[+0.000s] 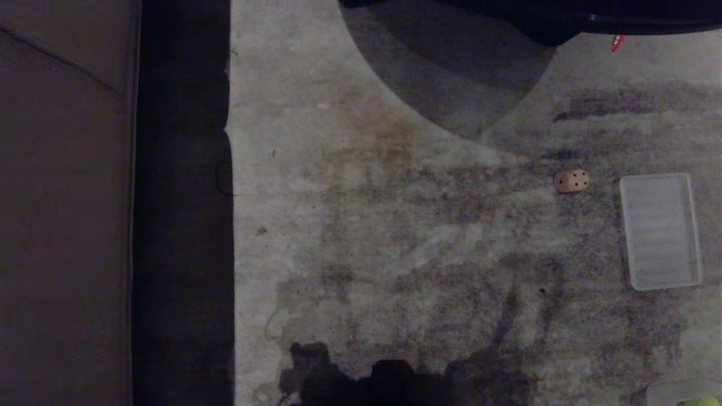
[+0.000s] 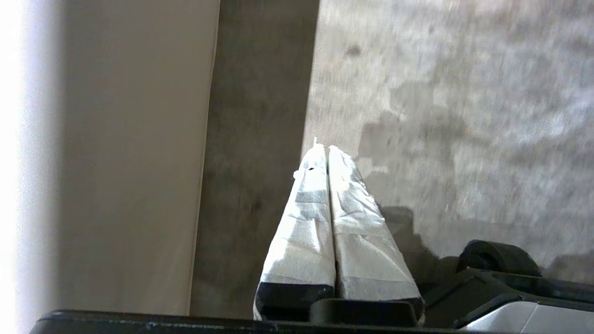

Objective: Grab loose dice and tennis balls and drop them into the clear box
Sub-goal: Pick up toys out of the box

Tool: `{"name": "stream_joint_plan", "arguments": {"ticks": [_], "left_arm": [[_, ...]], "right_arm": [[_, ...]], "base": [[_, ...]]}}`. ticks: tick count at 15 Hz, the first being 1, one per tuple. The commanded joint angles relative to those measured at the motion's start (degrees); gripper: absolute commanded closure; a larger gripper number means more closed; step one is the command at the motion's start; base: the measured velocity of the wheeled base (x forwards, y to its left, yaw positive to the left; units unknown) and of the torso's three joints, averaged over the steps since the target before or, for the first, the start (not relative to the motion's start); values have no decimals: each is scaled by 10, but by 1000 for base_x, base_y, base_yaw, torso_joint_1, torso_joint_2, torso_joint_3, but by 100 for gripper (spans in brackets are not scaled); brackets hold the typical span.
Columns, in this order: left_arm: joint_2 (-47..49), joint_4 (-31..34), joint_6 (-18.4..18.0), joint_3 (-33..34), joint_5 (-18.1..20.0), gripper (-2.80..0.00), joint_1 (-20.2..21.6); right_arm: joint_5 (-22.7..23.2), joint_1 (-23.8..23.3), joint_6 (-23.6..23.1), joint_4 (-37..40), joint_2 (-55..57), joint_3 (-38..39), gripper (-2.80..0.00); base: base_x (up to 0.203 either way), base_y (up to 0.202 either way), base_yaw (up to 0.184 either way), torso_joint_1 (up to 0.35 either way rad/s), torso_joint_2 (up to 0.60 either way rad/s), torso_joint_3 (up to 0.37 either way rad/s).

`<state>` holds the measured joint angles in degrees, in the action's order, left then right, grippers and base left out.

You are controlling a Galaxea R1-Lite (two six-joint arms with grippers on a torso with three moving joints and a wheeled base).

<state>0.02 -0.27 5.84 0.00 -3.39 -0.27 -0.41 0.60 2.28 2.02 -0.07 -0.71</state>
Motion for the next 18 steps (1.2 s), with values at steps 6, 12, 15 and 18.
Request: {"name": "stream_joint_plan", "arguments": {"ticks": [6, 12, 15, 18], "left_arm": [[1, 1, 0, 1, 0, 0, 0], [1, 1, 1, 1, -1, 0, 0], [1, 1, 0, 1, -1, 0, 0], [1, 1, 0, 1, -1, 0, 0]], "right_arm": [[0, 0, 0, 0, 1, 0, 0], [0, 0, 1, 0, 1, 0, 0], [0, 0, 1, 0, 1, 0, 0], [0, 0, 1, 0, 1, 0, 0]], "base": [[183, 0, -1, 3, 1, 3], [135, 0, 0, 1, 3, 2], [0, 0, 0, 0, 0, 0], [0, 3, -19, 1, -2, 1]]}}
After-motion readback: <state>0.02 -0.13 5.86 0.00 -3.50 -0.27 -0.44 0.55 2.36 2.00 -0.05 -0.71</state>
